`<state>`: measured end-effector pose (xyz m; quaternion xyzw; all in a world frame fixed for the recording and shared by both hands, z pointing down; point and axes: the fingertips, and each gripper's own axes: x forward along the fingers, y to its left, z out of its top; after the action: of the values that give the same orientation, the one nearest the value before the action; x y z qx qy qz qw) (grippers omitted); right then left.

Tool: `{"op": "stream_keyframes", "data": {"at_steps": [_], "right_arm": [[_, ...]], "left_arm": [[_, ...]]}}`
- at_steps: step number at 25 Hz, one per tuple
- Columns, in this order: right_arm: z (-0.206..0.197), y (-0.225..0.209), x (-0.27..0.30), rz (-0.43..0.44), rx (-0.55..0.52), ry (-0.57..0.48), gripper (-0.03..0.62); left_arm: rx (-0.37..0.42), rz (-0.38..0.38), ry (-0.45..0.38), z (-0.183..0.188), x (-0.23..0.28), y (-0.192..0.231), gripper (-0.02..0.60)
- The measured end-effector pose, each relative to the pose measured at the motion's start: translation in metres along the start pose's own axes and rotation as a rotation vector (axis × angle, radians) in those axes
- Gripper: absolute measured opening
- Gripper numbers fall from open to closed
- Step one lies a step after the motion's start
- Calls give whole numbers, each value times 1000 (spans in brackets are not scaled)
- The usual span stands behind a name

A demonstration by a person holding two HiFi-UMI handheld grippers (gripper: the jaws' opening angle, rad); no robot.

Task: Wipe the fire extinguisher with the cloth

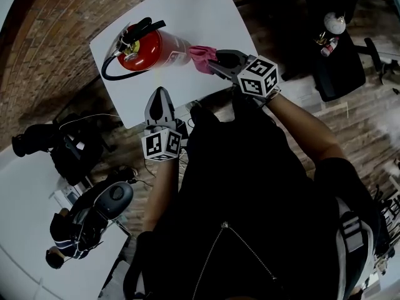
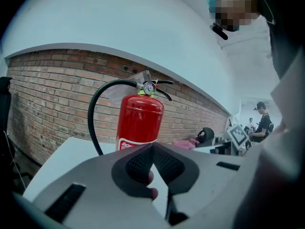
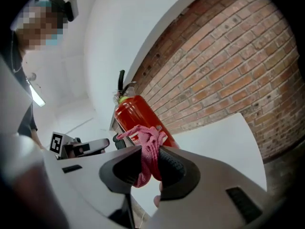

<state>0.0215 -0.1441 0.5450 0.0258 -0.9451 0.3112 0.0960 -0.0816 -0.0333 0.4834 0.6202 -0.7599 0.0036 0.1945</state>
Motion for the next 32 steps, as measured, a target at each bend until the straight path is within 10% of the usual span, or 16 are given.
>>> {"op": "stream_keyframes", "data": {"at_steps": [16, 32], "right_arm": [[-136, -151, 80, -200, 515, 251, 101], [-161, -183, 126, -281, 602, 332, 101]], "left_arm": [[-2, 125, 32, -17, -35, 9, 8], [5, 139, 83, -25, -42, 22, 8]]}}
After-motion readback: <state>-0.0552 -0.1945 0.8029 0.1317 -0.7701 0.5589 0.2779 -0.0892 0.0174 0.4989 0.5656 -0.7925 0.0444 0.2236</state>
